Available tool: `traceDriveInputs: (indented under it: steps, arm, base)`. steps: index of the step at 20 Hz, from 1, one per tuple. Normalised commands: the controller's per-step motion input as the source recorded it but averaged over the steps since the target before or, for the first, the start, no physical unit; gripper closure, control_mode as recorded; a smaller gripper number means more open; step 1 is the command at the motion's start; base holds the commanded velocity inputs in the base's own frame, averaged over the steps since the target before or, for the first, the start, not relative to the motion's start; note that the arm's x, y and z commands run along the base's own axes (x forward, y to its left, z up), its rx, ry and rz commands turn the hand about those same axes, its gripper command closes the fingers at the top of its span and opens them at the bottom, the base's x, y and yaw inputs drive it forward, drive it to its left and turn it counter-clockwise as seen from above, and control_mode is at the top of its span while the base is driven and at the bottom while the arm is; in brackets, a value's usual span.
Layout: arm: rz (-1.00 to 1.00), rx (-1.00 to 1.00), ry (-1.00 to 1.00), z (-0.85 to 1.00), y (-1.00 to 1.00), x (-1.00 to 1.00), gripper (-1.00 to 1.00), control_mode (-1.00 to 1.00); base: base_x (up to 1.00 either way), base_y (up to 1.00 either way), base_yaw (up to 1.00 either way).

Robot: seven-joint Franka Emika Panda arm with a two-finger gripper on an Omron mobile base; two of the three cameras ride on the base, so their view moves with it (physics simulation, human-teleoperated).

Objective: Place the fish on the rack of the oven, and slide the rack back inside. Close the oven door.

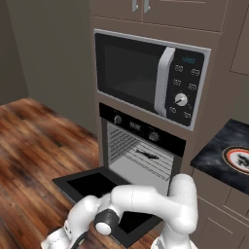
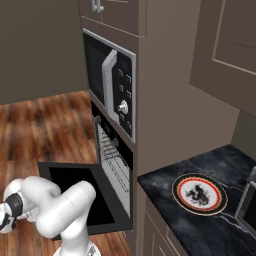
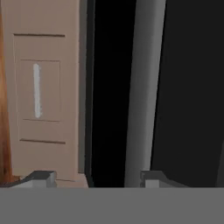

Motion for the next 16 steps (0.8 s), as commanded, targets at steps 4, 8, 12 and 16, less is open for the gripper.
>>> traceDriveInputs:
  steps: [4, 8, 12, 16]
  arm:
    - [-0.34, -0.32, -0.25, -0.13, 0.0, -0.16, -1.0, -1.0]
    - [-0.33, -0.31, -0.33, -0.14, 0.04, -0.45, -1.0, -1.0]
    - [-0.33, -0.31, -0.37, -0.1, 0.16, -0.58, -1.0, -1.0]
    - [-0.33, -0.33, -0.35, -0.09, 0.26, -0.53, -1.0, -1.0]
  base:
    - [0.0, 0.0, 0.0]
    - [0.0, 0.0, 0.0]
    - [0.0, 0.0, 0.0]
    - [0.0, 0.0, 0.0]
